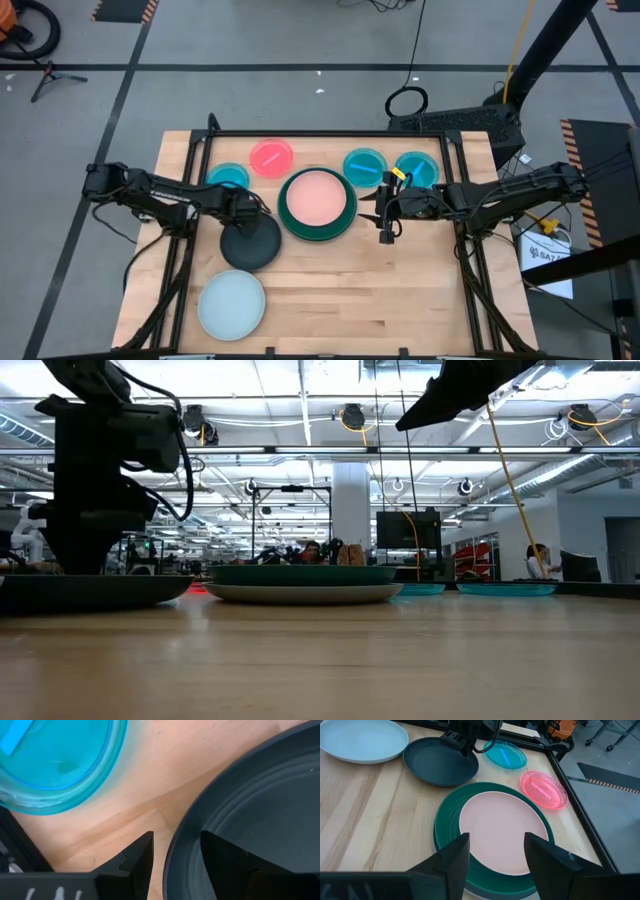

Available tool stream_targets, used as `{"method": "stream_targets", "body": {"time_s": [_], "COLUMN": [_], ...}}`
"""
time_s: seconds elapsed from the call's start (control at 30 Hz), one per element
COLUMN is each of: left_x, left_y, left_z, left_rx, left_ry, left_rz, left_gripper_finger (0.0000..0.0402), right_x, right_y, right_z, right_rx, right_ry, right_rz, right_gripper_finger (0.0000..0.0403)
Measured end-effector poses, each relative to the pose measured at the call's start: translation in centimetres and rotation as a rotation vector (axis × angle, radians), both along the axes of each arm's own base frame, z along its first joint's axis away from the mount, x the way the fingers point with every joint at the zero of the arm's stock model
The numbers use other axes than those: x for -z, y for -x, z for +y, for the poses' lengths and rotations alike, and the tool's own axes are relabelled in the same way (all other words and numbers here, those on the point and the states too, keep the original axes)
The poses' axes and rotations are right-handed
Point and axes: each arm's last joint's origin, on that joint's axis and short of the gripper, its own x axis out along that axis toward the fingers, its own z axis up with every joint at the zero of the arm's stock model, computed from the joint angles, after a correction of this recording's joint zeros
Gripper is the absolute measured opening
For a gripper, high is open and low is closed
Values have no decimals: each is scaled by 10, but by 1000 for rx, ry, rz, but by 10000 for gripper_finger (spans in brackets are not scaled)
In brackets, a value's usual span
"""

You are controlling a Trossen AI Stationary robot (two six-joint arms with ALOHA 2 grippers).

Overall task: Stack plastic plates
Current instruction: Stack the black plate on top of the pink plate

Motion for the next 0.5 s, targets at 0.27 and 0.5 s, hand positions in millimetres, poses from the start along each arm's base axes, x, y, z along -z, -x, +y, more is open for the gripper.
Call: {"method": "stream_targets", "body": {"time_s": [0.27,0.5], "left_x": [0,0], "left_y": [-3,-3], "left_z": [0,0], "left_rx": [18,18], "left_ry": [0,0], "left_rz": [-29,-34], "left_gripper_finger": [163,106], "right_x": [0,0], "right_y": [0,0], "right_z": [0,0], "right_rx": [0,0], "right_ry": [0,0], "right_rz": [0,0], "right_gripper_finger": [180,180]}}
